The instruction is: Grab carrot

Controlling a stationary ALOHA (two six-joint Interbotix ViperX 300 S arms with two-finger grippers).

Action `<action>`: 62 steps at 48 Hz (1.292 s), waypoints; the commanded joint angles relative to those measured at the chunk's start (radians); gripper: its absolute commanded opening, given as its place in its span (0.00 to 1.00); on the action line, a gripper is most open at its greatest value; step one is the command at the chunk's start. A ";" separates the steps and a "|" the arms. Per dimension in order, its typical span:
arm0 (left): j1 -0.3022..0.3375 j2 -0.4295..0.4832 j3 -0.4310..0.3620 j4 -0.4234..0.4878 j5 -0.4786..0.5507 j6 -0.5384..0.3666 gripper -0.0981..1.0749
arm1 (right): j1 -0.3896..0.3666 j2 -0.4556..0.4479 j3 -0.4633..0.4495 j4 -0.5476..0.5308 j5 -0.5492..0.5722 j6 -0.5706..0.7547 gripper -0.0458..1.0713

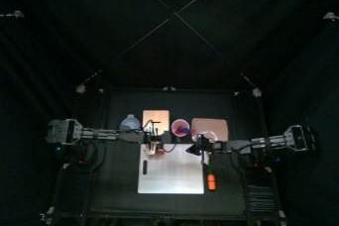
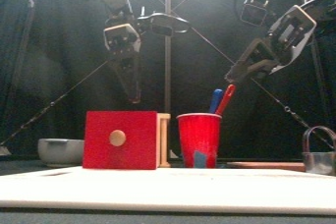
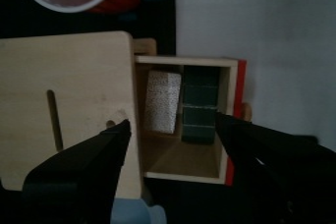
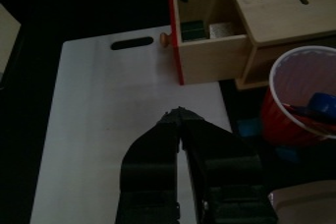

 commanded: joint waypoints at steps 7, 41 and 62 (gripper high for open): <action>0.005 -0.169 0.127 0.040 -0.201 -0.127 0.94 | 0.012 -0.029 -0.041 -0.003 -0.006 -0.003 0.07; 0.057 -0.472 0.653 0.037 -1.022 -0.261 0.94 | 0.037 -0.087 -0.063 -0.011 -0.021 -0.005 0.07; 0.060 -0.472 0.672 0.032 -1.011 -0.241 0.94 | 0.035 -0.086 -0.048 -0.006 -0.021 -0.003 0.07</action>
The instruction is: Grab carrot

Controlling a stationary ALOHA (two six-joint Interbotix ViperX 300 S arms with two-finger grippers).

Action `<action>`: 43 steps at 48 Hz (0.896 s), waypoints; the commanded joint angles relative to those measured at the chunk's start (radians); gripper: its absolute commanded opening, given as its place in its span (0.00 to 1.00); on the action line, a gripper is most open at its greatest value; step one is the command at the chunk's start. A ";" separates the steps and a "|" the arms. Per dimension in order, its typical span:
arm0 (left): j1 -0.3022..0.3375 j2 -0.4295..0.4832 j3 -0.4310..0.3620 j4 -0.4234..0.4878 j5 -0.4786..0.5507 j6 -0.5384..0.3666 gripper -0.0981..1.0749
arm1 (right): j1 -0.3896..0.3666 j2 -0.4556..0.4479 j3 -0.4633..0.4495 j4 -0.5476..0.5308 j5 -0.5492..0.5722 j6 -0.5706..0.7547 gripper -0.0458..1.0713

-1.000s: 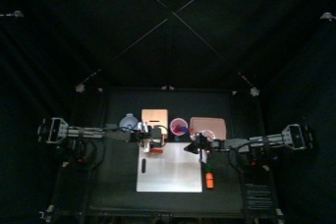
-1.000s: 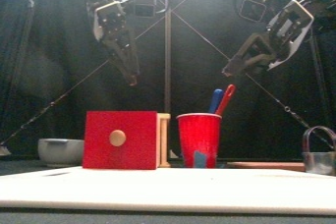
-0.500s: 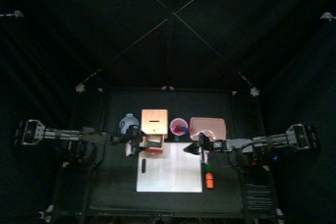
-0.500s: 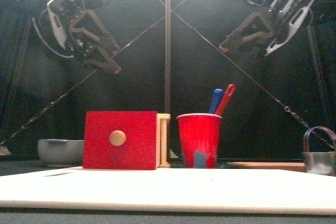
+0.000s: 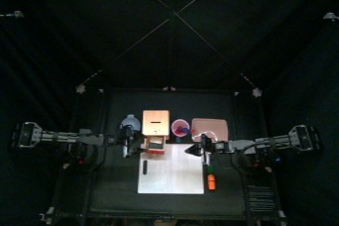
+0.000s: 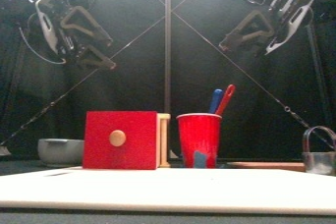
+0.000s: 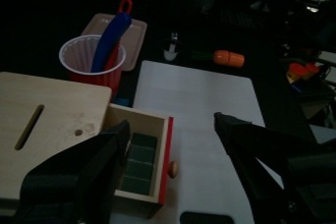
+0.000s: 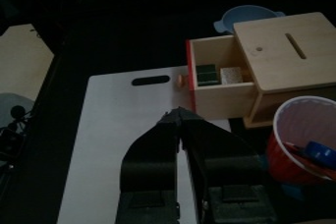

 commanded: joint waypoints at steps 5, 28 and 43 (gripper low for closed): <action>0.014 -0.002 -0.002 0.017 -0.005 0.012 0.94 | -0.002 -0.012 -0.008 0.003 -0.009 0.000 0.07; 0.031 0.000 -0.034 0.018 -0.005 0.017 0.94 | -0.002 -0.020 -0.041 0.095 0.041 0.034 0.08; 0.041 0.000 -0.032 0.067 -0.005 0.017 0.94 | 0.023 -0.044 -0.153 0.391 0.499 0.163 0.45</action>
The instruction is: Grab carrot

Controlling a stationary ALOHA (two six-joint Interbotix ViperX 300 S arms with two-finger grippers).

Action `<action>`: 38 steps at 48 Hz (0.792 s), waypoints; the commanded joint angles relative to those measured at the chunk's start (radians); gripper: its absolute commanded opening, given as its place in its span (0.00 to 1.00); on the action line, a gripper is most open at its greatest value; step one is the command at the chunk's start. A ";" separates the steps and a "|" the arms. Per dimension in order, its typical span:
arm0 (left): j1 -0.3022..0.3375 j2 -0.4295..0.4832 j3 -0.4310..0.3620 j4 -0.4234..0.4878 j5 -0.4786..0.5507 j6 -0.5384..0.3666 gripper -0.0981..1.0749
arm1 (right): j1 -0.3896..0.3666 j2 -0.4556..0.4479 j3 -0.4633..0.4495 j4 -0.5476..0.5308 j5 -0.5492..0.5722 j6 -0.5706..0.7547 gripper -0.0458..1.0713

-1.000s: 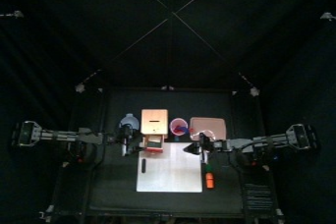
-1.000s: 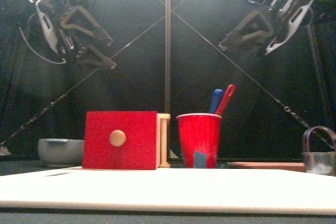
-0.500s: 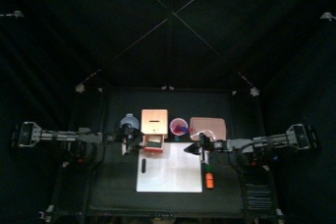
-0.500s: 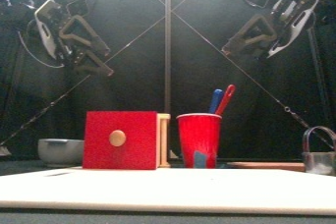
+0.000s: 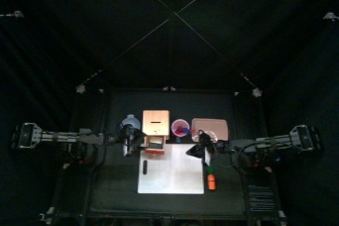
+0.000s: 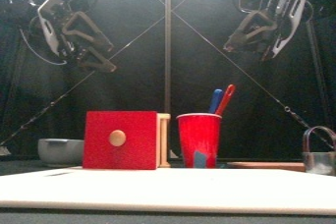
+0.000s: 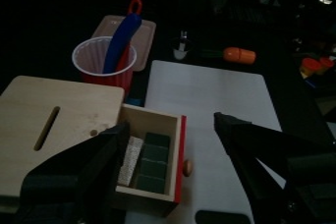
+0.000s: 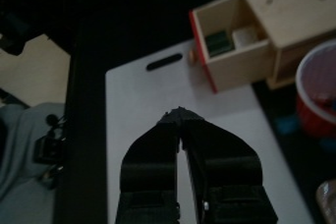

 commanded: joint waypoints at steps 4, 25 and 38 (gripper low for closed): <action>0.015 0.000 -0.025 0.018 -0.005 0.002 0.94 | 0.017 -0.012 -0.066 0.089 0.156 0.121 0.58; 0.043 0.000 -0.023 0.084 -0.005 0.002 0.94 | 0.137 -0.008 -0.074 -0.015 0.660 0.946 0.81; 0.060 0.000 -0.021 0.089 -0.003 0.002 0.94 | 0.393 0.077 -0.052 -0.304 0.638 1.479 0.82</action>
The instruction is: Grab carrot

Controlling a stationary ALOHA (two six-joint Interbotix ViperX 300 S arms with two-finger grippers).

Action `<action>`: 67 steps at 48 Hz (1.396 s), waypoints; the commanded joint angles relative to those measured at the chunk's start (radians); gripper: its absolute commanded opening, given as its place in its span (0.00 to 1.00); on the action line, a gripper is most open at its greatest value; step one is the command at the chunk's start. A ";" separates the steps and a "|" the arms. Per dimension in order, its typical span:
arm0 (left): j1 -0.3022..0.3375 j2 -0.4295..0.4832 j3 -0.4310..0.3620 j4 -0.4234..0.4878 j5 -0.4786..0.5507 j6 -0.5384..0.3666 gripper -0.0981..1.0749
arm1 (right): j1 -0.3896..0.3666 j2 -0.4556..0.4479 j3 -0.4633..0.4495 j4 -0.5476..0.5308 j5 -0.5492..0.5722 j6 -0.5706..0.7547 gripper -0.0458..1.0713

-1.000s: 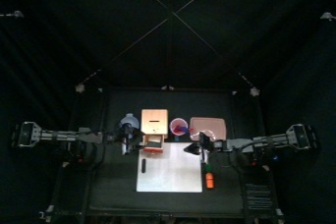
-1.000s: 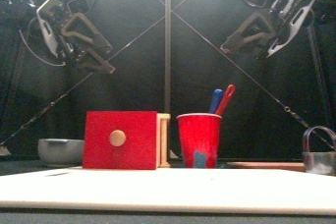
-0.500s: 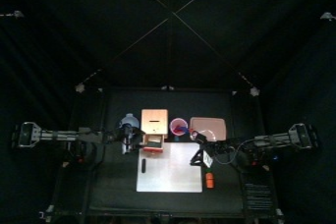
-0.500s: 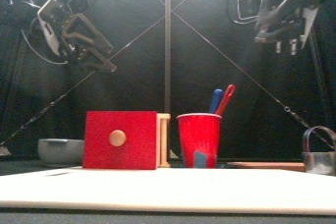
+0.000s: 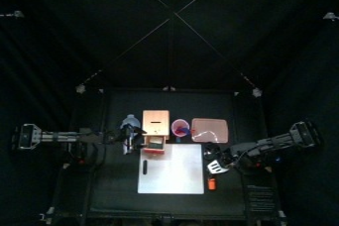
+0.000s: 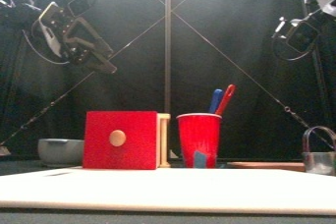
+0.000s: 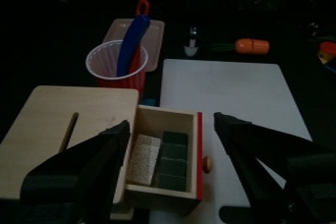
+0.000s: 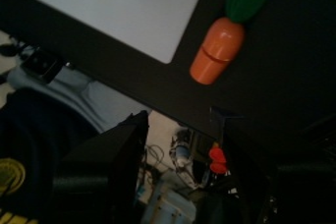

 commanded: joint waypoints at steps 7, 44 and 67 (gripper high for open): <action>0.006 0.002 -0.028 0.003 -0.003 0.002 0.94 | 0.149 0.106 -0.002 -0.173 -0.060 0.267 0.83; 0.014 0.002 -0.021 0.011 -0.003 0.000 0.94 | 0.149 0.357 0.046 -0.267 -0.282 0.341 0.80; 0.011 0.002 -0.020 0.020 -0.003 0.002 0.94 | 0.120 0.345 -0.048 -0.391 -0.276 0.305 0.63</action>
